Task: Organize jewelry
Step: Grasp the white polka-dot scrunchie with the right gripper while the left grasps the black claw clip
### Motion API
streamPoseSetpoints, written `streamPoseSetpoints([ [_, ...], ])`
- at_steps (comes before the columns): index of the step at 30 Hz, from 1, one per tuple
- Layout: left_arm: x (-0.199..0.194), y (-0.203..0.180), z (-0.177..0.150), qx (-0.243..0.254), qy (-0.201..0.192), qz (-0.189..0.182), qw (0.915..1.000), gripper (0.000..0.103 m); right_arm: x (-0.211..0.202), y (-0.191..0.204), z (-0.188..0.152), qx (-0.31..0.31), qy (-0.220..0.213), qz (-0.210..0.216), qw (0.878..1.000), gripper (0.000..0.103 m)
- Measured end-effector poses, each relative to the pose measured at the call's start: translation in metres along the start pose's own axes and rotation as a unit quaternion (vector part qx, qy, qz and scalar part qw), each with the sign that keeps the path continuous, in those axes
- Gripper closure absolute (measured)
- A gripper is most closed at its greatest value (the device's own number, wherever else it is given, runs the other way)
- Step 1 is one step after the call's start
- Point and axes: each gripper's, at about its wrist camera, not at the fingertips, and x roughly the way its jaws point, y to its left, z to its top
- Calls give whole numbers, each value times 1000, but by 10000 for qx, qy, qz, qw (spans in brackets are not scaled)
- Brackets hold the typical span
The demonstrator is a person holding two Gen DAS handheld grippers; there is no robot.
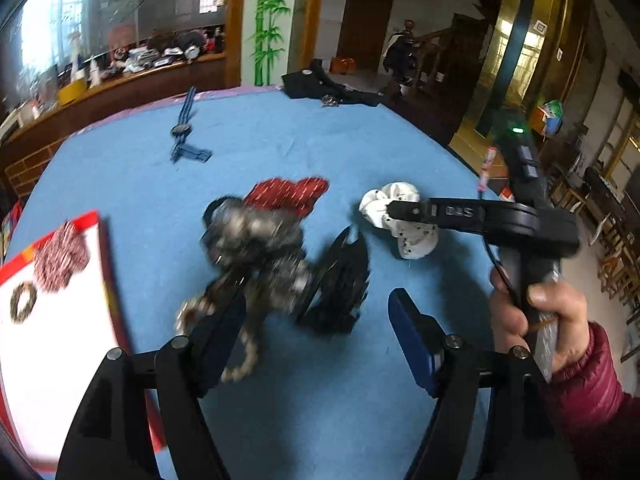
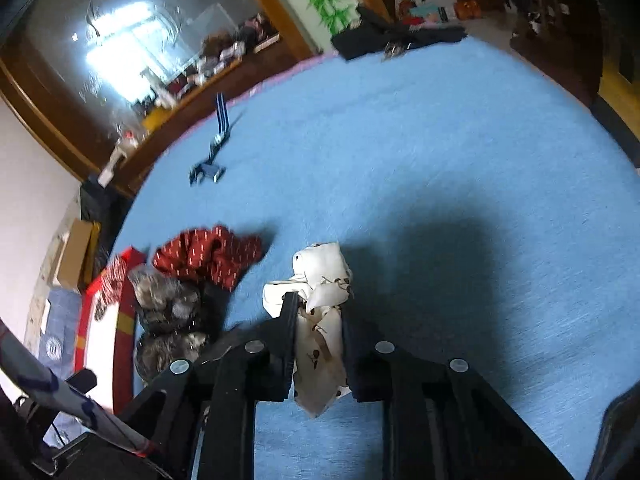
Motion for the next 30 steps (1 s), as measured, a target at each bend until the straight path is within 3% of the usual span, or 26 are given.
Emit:
streamPoseSetpoints([
  [3, 23, -7, 11, 114, 197, -268, 9994, 30, -10, -3, 6, 85, -194, 42, 9998, 82],
  [7, 57, -20, 17, 393, 647, -165, 9970, 30, -12, -8, 11, 247, -203, 169, 9993, 82],
  [12, 76, -36, 18, 729, 784, -90, 9942, 30, -17, -5, 11, 209, -243, 261, 9991, 82],
  [16, 92, -34, 13, 700, 910, -9, 9934, 31, -16, -2, 11, 186, -238, 290, 9991, 82],
  [20, 99, -31, 6, 511, 978, -130, 9938, 63, -18, -1, 12, 169, -266, 305, 9990, 80],
  [30, 104, -44, -8, 533, 601, -82, 9967, 64, -16, 2, 11, 82, -261, 234, 9994, 80],
])
